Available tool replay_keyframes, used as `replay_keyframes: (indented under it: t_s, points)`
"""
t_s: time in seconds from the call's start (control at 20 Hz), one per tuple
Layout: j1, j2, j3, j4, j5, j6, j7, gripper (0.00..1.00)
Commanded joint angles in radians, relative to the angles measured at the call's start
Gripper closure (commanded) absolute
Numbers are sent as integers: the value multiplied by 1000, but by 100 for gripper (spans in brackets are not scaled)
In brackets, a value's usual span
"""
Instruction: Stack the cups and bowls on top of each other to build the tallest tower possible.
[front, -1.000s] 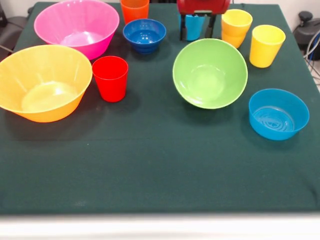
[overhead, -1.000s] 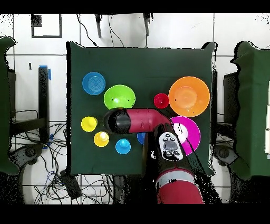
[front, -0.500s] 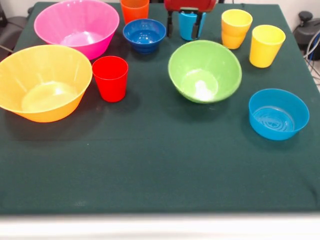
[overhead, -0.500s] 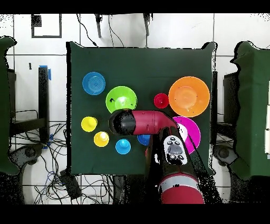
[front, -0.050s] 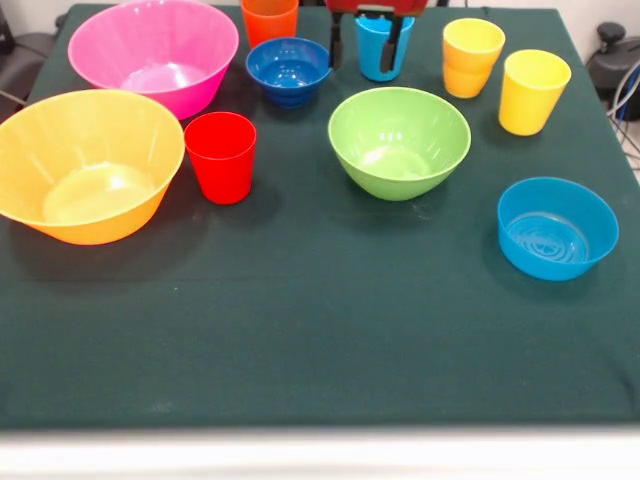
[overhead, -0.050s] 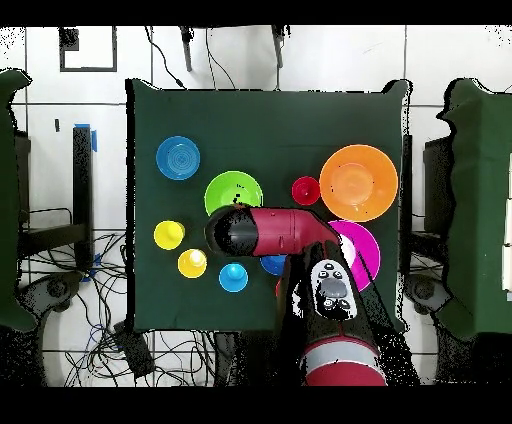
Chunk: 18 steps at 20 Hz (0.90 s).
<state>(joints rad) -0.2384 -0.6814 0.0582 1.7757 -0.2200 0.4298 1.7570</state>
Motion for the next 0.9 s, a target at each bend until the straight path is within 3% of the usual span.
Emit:
replay_keyframes:
  t_s: [0.05, 0.65, 0.9]
  points:
    - [18, -22, 55, 21, -13, 82, 41, 0]
    - [14, 130, 38, -102, -45, -36, 58, 0]
    - [9, 161, 37, -130, -50, -66, 60, 0]
